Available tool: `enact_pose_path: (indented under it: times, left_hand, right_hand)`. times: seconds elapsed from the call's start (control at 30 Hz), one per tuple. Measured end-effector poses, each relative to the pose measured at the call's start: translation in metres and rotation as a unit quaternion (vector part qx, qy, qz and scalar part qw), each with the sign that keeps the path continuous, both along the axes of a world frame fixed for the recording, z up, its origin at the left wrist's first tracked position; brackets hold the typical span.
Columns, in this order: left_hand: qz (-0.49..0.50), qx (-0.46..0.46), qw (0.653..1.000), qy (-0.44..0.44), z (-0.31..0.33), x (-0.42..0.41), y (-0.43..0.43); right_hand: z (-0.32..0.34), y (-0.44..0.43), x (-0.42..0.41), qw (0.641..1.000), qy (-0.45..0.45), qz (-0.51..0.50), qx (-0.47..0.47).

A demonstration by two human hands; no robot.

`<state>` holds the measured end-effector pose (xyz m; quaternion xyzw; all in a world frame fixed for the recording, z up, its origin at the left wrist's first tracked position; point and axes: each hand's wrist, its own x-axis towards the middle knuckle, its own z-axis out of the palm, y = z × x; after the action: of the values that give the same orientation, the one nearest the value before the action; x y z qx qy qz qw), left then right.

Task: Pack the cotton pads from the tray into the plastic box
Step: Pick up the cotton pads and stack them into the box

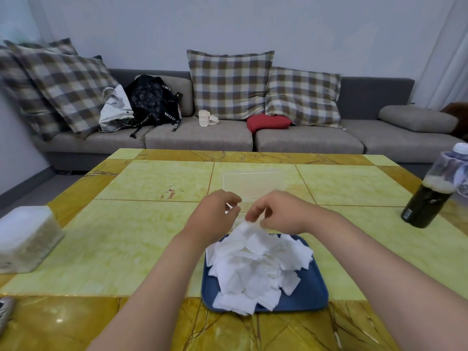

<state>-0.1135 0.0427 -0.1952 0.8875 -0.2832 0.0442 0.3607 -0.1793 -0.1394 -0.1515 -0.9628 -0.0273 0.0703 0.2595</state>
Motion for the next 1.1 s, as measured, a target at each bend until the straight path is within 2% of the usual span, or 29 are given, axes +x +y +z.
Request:
enact_pose_path:
  times: [0.13, 0.27, 0.3, 0.4, 0.47, 0.53, 0.9, 1.03, 1.1]
  left_hand:
    - [-0.029, -0.002, 0.998, 0.059, 0.003, -0.02, -0.004]
    - [-0.033, 0.001, 0.995, 0.097, 0.0, -0.027, -0.006]
    - [-0.029, -0.013, 0.993, 0.112, 0.0, -0.027, -0.007]
    - [-0.019, -0.102, 0.975, 0.198, 0.003, -0.028, -0.009]
    - [-0.038, -0.181, 0.939, 0.29, 0.008, -0.03, -0.01]
    - [-0.066, -0.223, 0.911, 0.341, 0.011, -0.032, -0.011]
    - [-0.036, -0.423, 0.771, 0.475, 0.016, -0.034, -0.014]
    - [-0.052, -0.425, 0.762, 0.486, 0.017, -0.035, -0.013]
    - [-0.045, -0.413, 0.771, 0.482, 0.017, -0.035, -0.013]
  right_hand:
    - [-0.009, 0.001, -0.018, 0.991, 0.08, 0.059, -0.093]
    - [-0.011, -0.005, -0.022, 0.993, 0.019, 0.019, -0.114]
    - [-0.011, -0.01, -0.021, 0.996, -0.001, -0.002, -0.084]
    - [-0.009, -0.023, -0.02, 0.991, -0.037, -0.071, 0.109]
    - [-0.006, -0.027, -0.021, 0.969, -0.036, -0.117, 0.217]
    - [-0.007, -0.028, -0.021, 0.951, -0.021, -0.134, 0.279]
    - [-0.012, -0.008, -0.016, 0.881, -0.048, -0.204, 0.424]
    - [-0.011, -0.002, -0.014, 0.844, -0.048, -0.257, 0.469]
    - [-0.01, 0.0, -0.015, 0.848, -0.052, -0.275, 0.449]
